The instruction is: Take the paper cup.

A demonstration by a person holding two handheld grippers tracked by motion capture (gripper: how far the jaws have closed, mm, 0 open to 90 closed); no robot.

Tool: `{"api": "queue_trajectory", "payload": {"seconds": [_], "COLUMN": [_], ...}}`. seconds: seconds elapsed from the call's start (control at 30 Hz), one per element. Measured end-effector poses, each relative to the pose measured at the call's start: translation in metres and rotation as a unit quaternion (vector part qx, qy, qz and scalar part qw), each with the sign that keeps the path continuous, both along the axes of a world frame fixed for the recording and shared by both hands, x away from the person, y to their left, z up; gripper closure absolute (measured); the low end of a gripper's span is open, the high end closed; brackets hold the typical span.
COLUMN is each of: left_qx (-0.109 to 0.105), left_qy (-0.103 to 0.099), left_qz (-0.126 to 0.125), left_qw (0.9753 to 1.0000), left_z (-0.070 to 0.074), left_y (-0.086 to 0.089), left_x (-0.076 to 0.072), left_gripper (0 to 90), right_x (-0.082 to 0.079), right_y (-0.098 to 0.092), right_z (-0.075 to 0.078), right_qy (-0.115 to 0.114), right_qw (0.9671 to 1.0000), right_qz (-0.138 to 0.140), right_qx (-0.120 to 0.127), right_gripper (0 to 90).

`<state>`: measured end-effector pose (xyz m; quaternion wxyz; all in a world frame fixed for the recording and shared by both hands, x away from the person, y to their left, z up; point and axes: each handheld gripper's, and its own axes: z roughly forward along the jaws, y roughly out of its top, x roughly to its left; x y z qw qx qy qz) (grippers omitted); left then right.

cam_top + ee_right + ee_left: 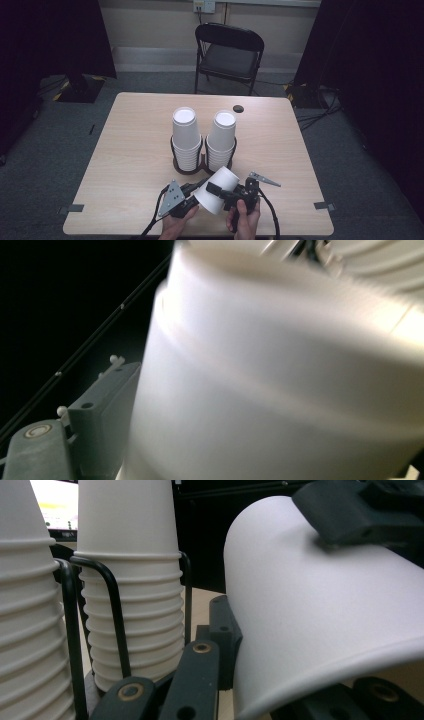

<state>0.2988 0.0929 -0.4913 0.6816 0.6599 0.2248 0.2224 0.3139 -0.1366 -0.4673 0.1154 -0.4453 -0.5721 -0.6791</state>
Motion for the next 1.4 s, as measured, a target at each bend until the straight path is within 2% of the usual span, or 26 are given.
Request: {"api": "queue_trajectory", "payload": {"seconds": [0.13,0.17,0.37,0.43,0.5,0.53,0.57,0.6,0.63,0.67,0.73,0.8,0.87,0.9,0.93,0.97,1.0,1.03,1.07,1.13,1.27,1.33,1.37,1.4], "left_qx": [-0.006,-0.003,0.01,0.015,0.029,0.029,0.029,0.035,0.035,0.038,0.039,0.051,0.057,0.061,0.064,0.067,0.07,0.068,0.066,0.069,0.09,0.107,0.116,0.12], "left_qy": [0.029,0.031,0.044,0.049,0.053,0.053,0.061,0.064,0.064,0.067,0.071,0.074,0.077,0.079,0.083,0.087,0.086,0.088,0.094,0.097,0.097,0.095,0.096,0.098], "left_qz": [-0.012,-0.012,-0.033,-0.037,-0.045,-0.045,-0.053,-0.059,-0.059,-0.075,-0.083,-0.081,-0.081,-0.079,-0.08,-0.079,-0.075,-0.074,-0.075,-0.073,-0.062,-0.058,-0.054,-0.052], "left_qw": [0.9995,0.9994,0.9984,0.998,0.9971,0.9971,0.9963,0.9956,0.9956,0.9942,0.9933,0.9927,0.9921,0.9919,0.9912,0.9909,0.991,0.991,0.9905,0.9902,0.9893,0.988,0.9871,0.9866], "left_z": [0.001,0.002,0.002,0.002,0.003,0.003,0.003,0.003,0.003,0.003,0.002,0.003,0.004,0.004,0.005,0.005,0.006,0.006,0.007,0.009,0.015,0.019,0.021,0.023], "left_y": [0.004,0.005,0.008,0.008,0.009,0.009,0.009,0.011,0.011,0.012,0.013,0.015,0.017,0.018,0.019,0.02,0.022,0.024,0.027,0.028,0.03,0.031,0.031,0.032], "left_x": [0.0,0.0,-0.001,-0.001,-0.001,-0.001,-0.001,0.0,0.0,0.0,0.0,0.0,0.001,0.001,0.002,0.003,0.004,0.004,0.006,0.007,0.009,0.01,0.01,0.011], "left_gripper": [86.3,86.3,86.4,86.5,86.5,86.5,86.5,86.5,86.5,86.5,86.5,86.6,86.6,86.6,86.6,86.6,86.6,86.6,86.6,86.7,86.7,86.7,86.7,86.7], "right_x": [0.004,0.005,0.008,0.009,0.011,0.011,0.012,0.012,0.012,0.013,0.013,0.013,0.01,0.01,0.006,0.006,0.004,0.004,0.002,0.001,-0.002,-0.005,-0.007,-0.007], "right_y": [-0.009,-0.012,-0.019,-0.021,-0.024,-0.024,-0.025,-0.028,-0.028,-0.03,-0.034,-0.035,-0.038,-0.038,-0.04,-0.04,-0.041,-0.041,-0.042,-0.043,-0.046,-0.047,-0.047,-0.048], "right_z": [0.002,0.004,0.006,0.006,0.008,0.008,0.008,0.01,0.01,0.012,0.014,0.014,0.016,0.016,0.018,0.018,0.018,0.018,0.018,0.019,0.018,0.017,0.015,0.014], "right_qy": [-0.004,-0.013,-0.018,-0.027,-0.036,-0.036,-0.042,-0.056,-0.056,-0.065,-0.071,-0.075,-0.103,-0.103,-0.131,-0.131,-0.15,-0.15,-0.162,-0.162,-0.18,-0.199,-0.221,-0.225], "right_qw": [0.9999,0.9997,0.9993,0.9989,0.9976,0.9976,0.9972,0.9956,0.9956,0.9941,0.9934,0.9934,0.9904,0.9904,0.9868,0.9868,0.984,0.984,0.9821,0.9816,0.9777,0.9719,0.9621,0.9605], "right_qz": [-0.015,-0.021,-0.032,-0.039,-0.053,-0.053,-0.054,-0.061,-0.061,-0.066,-0.074,-0.073,-0.075,-0.075,-0.073,-0.073,-0.069,-0.069,-0.065,-0.067,-0.067,-0.078,-0.097,-0.1], "right_qx": [0.007,0.006,0.0,-0.006,-0.026,-0.026,-0.028,-0.044,-0.044,-0.057,-0.052,-0.048,-0.053,-0.053,-0.062,-0.062,-0.069,-0.069,-0.071,-0.074,-0.085,-0.099,-0.126,-0.13], "right_gripper": [11.9,12.3,12.2,12.1,12.5,12.5,12.3,12.4,12.4,12.6,12.7,12.6,12.3,12.3,12.3,12.3,12.2,12.2,12.3,12.4,14.3,14.6,13.2,12.7]}}
